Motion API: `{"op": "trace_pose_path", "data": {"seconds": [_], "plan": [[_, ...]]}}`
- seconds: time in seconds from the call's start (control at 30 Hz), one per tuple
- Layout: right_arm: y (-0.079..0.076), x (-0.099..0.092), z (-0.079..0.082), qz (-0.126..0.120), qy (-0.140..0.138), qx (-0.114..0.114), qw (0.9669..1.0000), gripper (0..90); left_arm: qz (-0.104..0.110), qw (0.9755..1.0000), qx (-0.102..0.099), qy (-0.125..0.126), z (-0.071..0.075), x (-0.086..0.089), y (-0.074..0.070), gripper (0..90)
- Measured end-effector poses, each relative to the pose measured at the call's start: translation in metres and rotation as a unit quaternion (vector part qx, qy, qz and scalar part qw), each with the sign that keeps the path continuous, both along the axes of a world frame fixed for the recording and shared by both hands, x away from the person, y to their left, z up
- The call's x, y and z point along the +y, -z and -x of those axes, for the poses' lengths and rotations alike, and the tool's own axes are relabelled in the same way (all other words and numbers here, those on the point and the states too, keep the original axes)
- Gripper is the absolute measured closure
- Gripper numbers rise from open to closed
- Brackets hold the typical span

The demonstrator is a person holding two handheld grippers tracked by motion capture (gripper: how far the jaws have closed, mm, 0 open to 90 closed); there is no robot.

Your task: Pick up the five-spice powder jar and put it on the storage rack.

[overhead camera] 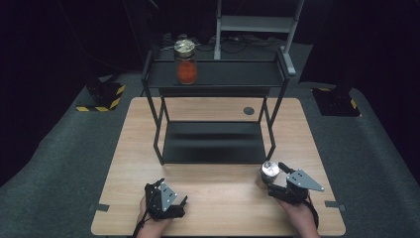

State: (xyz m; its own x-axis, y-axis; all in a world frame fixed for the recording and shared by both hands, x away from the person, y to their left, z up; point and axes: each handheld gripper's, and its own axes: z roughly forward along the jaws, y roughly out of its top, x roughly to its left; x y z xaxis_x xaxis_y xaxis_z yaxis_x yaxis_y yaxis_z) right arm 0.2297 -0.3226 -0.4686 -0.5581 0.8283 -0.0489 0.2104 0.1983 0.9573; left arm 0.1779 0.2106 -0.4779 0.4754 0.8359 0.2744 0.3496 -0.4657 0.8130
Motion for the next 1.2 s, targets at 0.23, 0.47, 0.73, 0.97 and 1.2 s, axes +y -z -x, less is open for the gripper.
{"op": "trace_pose_path", "data": {"seconds": [0.23,0.47,0.73,0.97,1.2], "plan": [[0.004,-0.003,-0.008,-0.014,-0.016,0.008,0.9998,31.5,0.000,1.0000,-0.002,0.000,0.001,0.000,0.000,0.7],[0.007,-0.002,-0.009,-0.017,-0.015,0.001,0.9997,33.6,0.000,1.0000,-0.002,0.001,0.001,0.000,0.000,0.7],[0.006,-0.001,-0.007,-0.022,-0.011,-0.003,0.9997,34.5,0.001,1.0000,-0.003,0.002,0.001,0.000,0.001,0.7],[-0.008,0.000,-0.001,-0.024,-0.017,-0.024,0.9993,34.4,0.001,1.0000,-0.003,0.003,0.001,0.001,0.001,0.7],[-0.028,0.003,0.003,-0.031,-0.023,-0.039,0.9985,34.4,0.004,1.0000,-0.003,0.005,0.001,0.002,0.001,0.7]]}}
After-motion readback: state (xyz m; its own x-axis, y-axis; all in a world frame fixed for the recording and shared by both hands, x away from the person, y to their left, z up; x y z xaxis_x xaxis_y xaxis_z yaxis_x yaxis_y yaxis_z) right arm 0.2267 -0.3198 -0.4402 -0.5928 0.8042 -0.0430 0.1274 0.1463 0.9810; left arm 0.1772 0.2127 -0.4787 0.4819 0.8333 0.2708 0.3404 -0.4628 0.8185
